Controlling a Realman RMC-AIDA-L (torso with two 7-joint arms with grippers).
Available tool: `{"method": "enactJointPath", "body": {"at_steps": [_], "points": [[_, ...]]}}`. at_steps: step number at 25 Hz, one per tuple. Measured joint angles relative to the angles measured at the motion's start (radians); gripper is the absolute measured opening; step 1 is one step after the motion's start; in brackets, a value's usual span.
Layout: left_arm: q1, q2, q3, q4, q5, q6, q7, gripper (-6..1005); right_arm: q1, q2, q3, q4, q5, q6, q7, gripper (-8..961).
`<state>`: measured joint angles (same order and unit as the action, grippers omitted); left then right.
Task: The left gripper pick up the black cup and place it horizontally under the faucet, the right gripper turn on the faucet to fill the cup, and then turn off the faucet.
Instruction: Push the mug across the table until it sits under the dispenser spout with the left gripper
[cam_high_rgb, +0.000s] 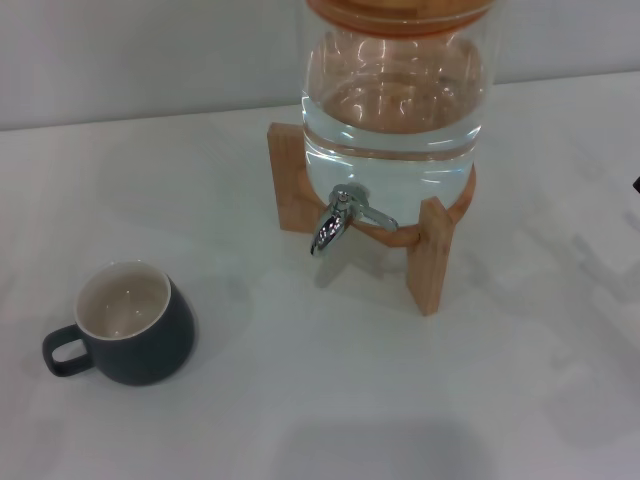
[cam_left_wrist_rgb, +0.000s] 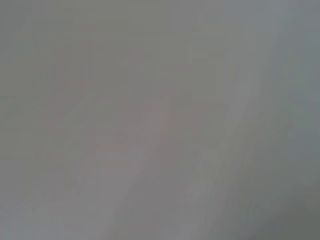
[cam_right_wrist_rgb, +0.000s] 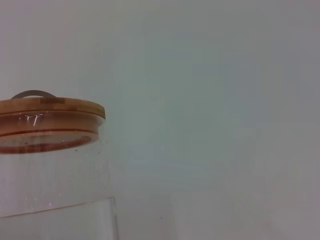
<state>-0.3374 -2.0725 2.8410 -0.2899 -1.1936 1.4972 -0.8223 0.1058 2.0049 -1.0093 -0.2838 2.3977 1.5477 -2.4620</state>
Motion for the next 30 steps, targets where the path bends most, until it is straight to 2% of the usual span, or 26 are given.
{"method": "enactJointPath", "body": {"at_steps": [15,24,30], "points": [[0.01,-0.001,0.0,0.0,0.037,0.01,-0.001,888,0.0,0.0,0.02,-0.007,-0.001,0.0,0.003,871],[0.082,-0.003,0.001,0.001,0.161,0.084,0.011,888,-0.011,-0.018,0.097,-0.014,-0.003,0.0,0.005,870],[0.119,-0.006,0.001,0.008,0.19,0.119,0.026,888,-0.014,-0.029,0.137,-0.014,-0.005,-0.003,0.018,869]]}}
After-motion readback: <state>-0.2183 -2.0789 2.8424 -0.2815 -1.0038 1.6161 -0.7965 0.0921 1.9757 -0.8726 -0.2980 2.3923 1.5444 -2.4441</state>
